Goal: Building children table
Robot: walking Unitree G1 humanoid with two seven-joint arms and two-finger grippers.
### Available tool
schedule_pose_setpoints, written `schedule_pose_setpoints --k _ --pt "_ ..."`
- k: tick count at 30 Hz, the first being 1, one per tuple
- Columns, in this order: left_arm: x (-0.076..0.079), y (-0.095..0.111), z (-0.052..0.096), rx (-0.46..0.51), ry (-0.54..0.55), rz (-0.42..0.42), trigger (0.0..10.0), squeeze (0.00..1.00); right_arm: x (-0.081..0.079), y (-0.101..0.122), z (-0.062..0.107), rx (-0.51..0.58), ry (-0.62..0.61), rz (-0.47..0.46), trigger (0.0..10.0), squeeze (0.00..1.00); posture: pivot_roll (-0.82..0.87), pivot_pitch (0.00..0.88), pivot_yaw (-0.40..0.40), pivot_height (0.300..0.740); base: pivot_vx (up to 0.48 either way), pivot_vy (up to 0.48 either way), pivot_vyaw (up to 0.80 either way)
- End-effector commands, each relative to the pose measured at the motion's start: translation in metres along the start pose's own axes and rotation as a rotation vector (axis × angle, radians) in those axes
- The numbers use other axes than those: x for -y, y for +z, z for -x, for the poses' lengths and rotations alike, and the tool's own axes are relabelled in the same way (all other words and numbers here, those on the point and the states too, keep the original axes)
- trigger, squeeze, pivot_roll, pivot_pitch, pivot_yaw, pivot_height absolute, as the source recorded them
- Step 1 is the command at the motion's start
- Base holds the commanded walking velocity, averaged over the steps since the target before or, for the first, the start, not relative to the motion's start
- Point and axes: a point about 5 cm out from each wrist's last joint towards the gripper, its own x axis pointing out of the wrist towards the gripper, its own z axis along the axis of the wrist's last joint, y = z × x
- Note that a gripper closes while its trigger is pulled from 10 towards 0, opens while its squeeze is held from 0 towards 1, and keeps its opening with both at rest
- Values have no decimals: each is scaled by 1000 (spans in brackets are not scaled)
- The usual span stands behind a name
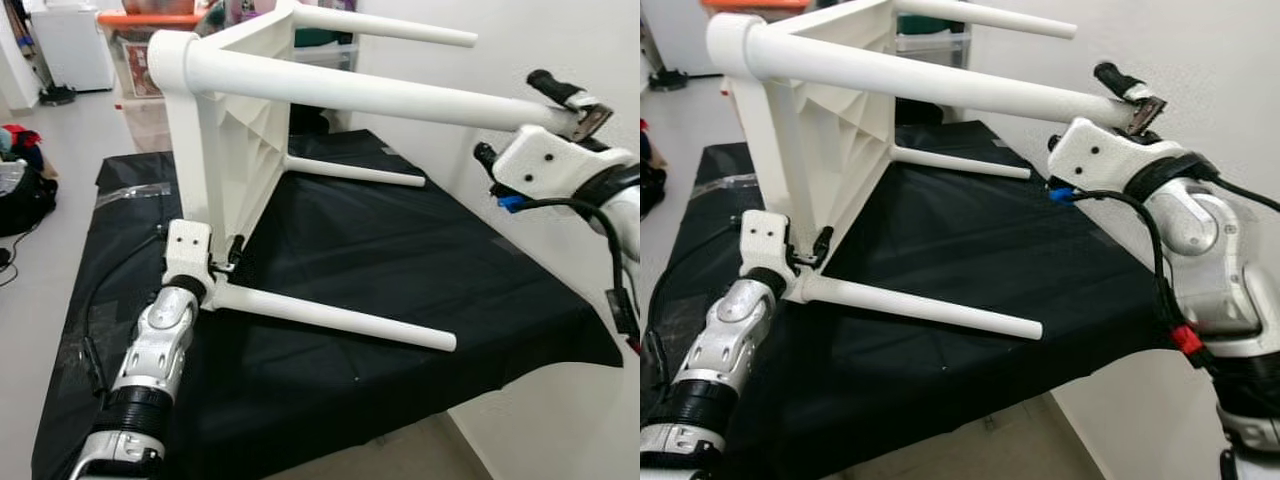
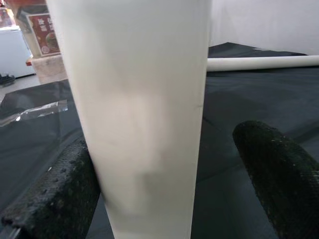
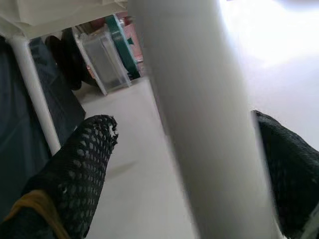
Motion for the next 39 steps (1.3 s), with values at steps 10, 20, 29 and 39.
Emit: schedule_pose_setpoints --k 10,20,29,39 --pt "7 -7 0 -23 -10 -2 10000 0 -13 17 -20 1 42 -6 10000 125 -9 0 -79 740 0 0 0" --pt "5 -10 1 -38 1 -11 10000 0 -22 20 -22 -2 62 -41 0 0 -3 0 -84 740 0 0 0" --pt "4 -14 2 -54 6 -23 10000 0 -13 12 -23 -37 16 -56 0 0 1 0 -86 740 0 0 0" --pt "-20 -14 -1 -73 73 -69 10000 0 13 -14 -22 -135 -137 -184 0 0 14 0 -84 740 0 0 0"
